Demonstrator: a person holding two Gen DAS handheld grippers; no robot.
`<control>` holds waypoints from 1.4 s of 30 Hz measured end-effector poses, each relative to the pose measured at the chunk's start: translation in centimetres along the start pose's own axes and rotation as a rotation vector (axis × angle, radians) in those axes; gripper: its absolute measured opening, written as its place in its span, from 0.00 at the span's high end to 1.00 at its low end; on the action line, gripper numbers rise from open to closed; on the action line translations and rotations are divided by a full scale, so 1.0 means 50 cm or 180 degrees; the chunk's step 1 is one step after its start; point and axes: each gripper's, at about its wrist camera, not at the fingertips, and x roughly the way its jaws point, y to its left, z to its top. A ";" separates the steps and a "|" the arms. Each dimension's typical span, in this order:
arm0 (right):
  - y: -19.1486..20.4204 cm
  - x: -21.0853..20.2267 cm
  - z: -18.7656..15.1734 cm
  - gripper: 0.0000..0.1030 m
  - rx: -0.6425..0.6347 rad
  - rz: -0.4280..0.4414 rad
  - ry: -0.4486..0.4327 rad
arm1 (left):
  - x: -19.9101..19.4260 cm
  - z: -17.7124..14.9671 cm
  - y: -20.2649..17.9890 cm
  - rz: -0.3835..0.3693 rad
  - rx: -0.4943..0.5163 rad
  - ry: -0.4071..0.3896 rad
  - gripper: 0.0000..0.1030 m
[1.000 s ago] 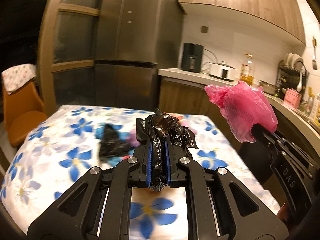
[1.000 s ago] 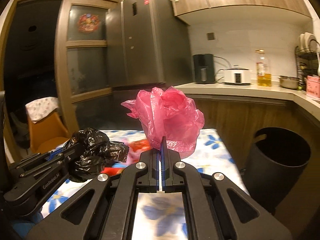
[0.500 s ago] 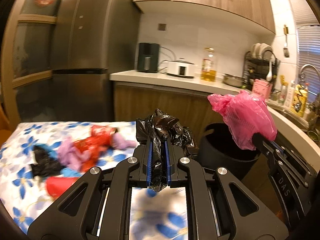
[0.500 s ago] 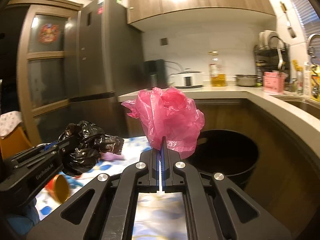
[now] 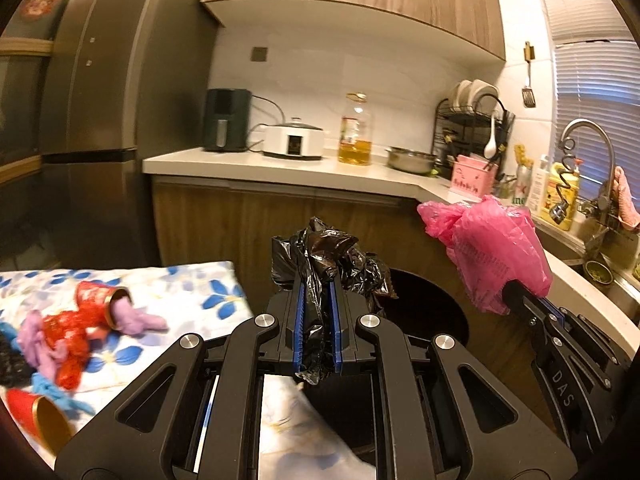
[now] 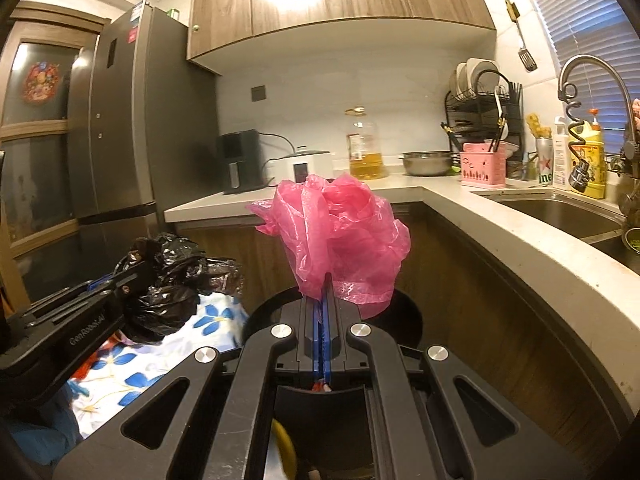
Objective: Collect trash
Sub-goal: 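Carry the black and pink bags over the black bin with both grippers, then open both grippers to drop the black and pink bags into the bin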
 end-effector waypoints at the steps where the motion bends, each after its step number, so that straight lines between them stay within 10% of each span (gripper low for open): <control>1: -0.006 0.005 -0.001 0.98 0.0006 -0.0014 0.0008 | 0.013 -0.001 -0.008 -0.0030 0.0010 0.0018 0.90; 28: -0.051 0.107 0.004 0.98 0.0084 -0.0002 0.0156 | 0.144 -0.016 -0.049 -0.0309 0.0121 0.0119 0.85; 35: -0.060 0.119 0.001 0.94 0.0112 -0.0037 0.0188 | 0.153 -0.026 -0.050 -0.0325 0.0157 0.0140 0.53; 42: -0.064 0.111 -0.003 0.68 0.0162 -0.0085 0.0193 | 0.145 -0.034 -0.012 -0.0137 0.0067 0.0127 0.38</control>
